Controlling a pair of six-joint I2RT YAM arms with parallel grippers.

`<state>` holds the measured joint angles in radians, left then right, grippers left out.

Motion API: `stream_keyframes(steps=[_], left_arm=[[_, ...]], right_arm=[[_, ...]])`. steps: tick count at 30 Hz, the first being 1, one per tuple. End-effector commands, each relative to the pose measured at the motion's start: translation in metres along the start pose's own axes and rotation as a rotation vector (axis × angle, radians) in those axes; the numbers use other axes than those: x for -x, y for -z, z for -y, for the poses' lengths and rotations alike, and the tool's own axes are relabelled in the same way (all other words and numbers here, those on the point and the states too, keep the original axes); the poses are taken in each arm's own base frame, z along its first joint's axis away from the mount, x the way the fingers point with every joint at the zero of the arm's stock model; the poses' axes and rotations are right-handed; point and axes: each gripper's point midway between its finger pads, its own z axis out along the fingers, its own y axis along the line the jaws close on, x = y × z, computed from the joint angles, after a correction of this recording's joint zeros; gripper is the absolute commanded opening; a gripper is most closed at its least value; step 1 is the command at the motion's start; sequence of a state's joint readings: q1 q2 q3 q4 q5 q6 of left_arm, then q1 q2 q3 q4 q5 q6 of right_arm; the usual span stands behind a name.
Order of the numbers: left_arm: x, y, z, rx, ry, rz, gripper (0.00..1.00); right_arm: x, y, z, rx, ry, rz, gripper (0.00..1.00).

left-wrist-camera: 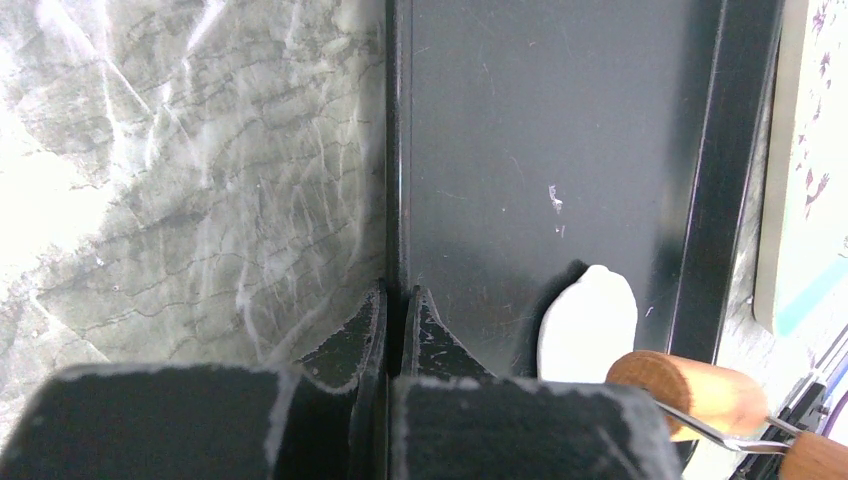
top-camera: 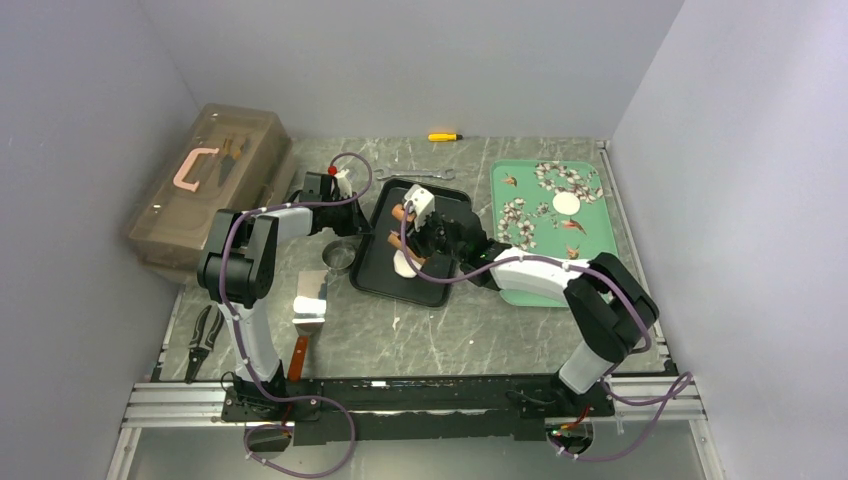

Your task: Roll out the dumpling wrappers from the dough

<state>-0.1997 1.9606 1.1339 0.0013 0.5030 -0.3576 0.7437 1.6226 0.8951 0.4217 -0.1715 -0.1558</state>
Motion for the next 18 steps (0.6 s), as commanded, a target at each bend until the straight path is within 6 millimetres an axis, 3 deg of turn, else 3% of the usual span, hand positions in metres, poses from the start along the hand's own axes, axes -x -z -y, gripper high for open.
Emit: stream_keyframes(steps=[1,6,10,13,18], left_arm=[[-0.027,-0.004,-0.015,0.037,0.040,-0.089,0.00],[-0.025,-0.002,-0.015,0.041,0.033,-0.080,0.00],[-0.024,-0.001,-0.015,0.042,0.032,-0.078,0.00],[-0.024,-0.001,-0.016,0.042,0.034,-0.077,0.00],[-0.024,-0.001,-0.016,0.040,0.036,-0.075,0.00]], right_arm=[[0.002,-0.011,-0.006,0.046,-0.067,0.047,0.00],[-0.047,-0.014,0.008,-0.030,-0.064,-0.047,0.00],[-0.083,-0.005,0.037,-0.159,-0.031,-0.123,0.00],[-0.096,0.005,0.058,-0.222,-0.035,-0.141,0.00],[-0.111,0.007,0.075,-0.280,0.009,-0.193,0.00]])
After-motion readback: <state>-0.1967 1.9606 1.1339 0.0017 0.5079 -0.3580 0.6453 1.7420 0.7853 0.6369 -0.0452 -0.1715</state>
